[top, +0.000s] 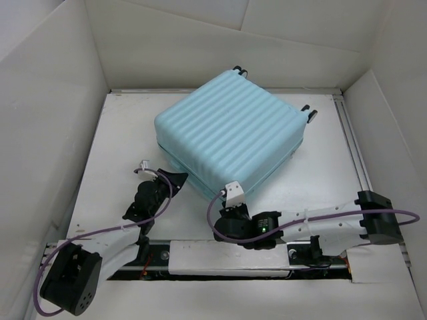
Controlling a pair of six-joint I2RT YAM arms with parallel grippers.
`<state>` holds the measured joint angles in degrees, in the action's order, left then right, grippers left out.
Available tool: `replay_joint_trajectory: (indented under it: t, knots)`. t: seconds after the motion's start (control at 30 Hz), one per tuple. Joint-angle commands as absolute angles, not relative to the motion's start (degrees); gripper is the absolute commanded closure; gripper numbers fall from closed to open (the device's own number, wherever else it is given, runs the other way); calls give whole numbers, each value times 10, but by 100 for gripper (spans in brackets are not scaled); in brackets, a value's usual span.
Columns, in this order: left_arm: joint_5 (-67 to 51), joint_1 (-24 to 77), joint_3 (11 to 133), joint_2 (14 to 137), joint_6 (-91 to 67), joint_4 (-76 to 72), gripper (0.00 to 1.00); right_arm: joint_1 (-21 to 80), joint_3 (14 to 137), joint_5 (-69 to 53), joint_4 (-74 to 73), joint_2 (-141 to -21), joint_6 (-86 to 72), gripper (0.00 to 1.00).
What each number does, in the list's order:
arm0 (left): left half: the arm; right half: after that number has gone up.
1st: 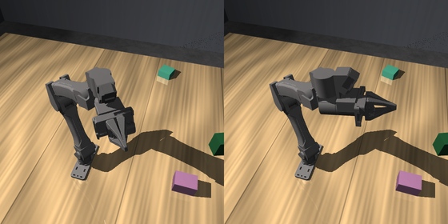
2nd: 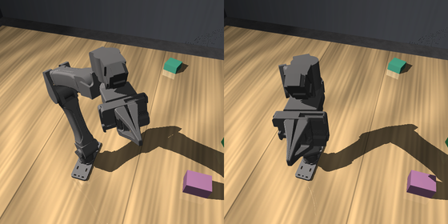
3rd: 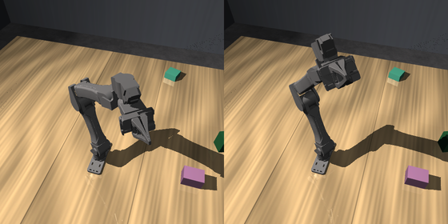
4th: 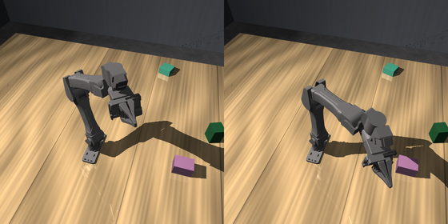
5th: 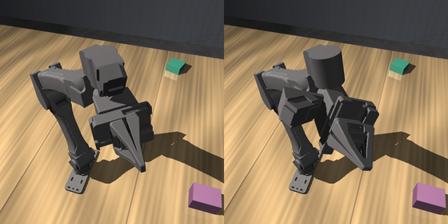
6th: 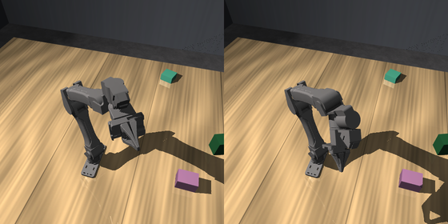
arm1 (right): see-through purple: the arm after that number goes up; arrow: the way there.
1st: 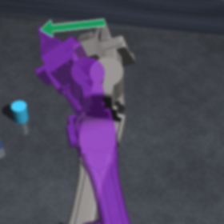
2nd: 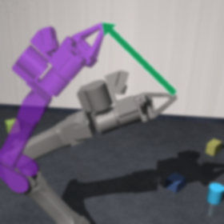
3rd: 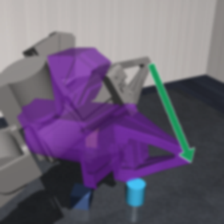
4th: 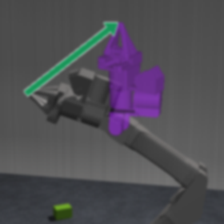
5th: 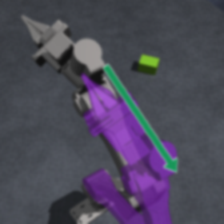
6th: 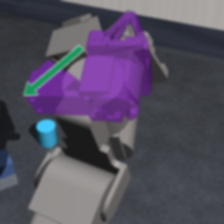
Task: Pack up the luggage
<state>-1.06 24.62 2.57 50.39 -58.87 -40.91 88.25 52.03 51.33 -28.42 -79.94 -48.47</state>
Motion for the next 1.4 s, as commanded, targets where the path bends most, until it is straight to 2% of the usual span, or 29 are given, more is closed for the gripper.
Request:
replay_joint_trajectory:
  t: [0.0, 0.13, 0.3, 0.4, 0.7, 0.8, 0.97, 1.1, 1.13, 1.17, 1.2, 1.23, 1.37]
  knots:
    - [-156, 271, 5, 480, -577, -495, 100, 903, 570, 469, -33, -785, -408, 100]
    - [-156, 271, 0, 475, -582, -495, 100, 927, 562, 457, -18, -741, -401, 100]
    - [-47, 406, 25, 505, -582, -495, 100, 927, 531, 396, 13, -708, -395, 100]
    - [-4, 450, 45, 536, -582, -501, 100, 927, 524, 374, 24, -708, -389, 100]
    - [-4, 450, 28, 541, -620, -535, 100, 922, 504, 318, 108, -703, -349, 100]
    - [20, 494, 35, 541, -621, -535, 100, 895, 533, 314, 108, -749, -332, 100]
    - [44, 524, 35, 548, -632, -535, 100, 865, 625, 398, 91, -835, -278, 100]
    - [44, 524, 15, 516, -632, -535, 100, 859, 637, 442, 91, -854, -271, 100]
    - [44, 524, 9, 516, -637, -535, 100, 859, 637, 442, 91, -854, -277, 95]
    - [44, 524, 9, 507, -637, -528, 100, 859, 637, 442, 91, -854, -282, 84]
    - [49, 524, 9, 502, -637, -520, 100, 859, 630, 419, 91, -854, -282, 69]
    - [49, 524, 9, 491, -637, -512, 100, 859, 625, 399, 81, -846, -282, 45]
    - [83, 524, 14, 458, -624, -459, 100, 881, 625, 372, 7, -776, -300, 21]
